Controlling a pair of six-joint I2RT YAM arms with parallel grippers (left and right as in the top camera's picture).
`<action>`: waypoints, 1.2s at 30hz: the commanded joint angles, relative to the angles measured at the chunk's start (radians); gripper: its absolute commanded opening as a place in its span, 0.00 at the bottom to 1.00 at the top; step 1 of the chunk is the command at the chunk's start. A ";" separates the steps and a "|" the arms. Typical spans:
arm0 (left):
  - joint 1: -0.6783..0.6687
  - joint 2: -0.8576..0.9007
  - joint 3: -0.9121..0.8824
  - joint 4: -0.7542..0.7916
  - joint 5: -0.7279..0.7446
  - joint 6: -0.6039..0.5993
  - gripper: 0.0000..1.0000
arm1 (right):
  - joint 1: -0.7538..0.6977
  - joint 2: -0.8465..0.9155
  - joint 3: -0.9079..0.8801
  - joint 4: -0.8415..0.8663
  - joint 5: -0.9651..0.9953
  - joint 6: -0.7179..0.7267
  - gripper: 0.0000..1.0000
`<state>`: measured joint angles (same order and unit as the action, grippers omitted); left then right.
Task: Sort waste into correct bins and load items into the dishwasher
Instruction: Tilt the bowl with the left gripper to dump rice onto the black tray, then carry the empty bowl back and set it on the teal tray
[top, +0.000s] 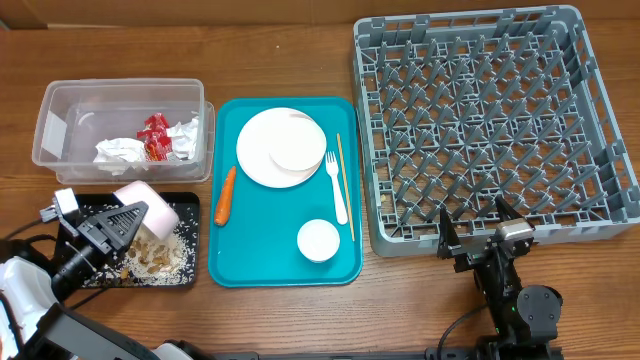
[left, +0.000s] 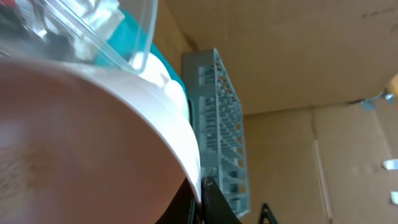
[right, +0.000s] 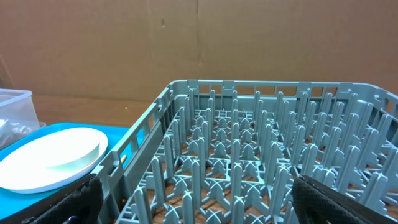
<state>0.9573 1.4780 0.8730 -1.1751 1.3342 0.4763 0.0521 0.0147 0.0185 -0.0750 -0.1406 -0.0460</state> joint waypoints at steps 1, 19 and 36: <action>0.010 -0.019 -0.001 0.051 0.043 0.043 0.04 | -0.005 -0.009 -0.011 0.005 0.008 -0.003 1.00; 0.005 -0.012 -0.001 0.027 0.119 0.048 0.04 | -0.005 -0.009 -0.011 0.005 0.008 -0.003 1.00; 0.003 -0.016 0.036 0.019 -0.095 -0.014 0.04 | -0.005 -0.009 -0.011 0.005 0.008 -0.003 1.00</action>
<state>0.9623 1.4773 0.8719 -1.1519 1.2652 0.4873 0.0521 0.0147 0.0185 -0.0753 -0.1406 -0.0460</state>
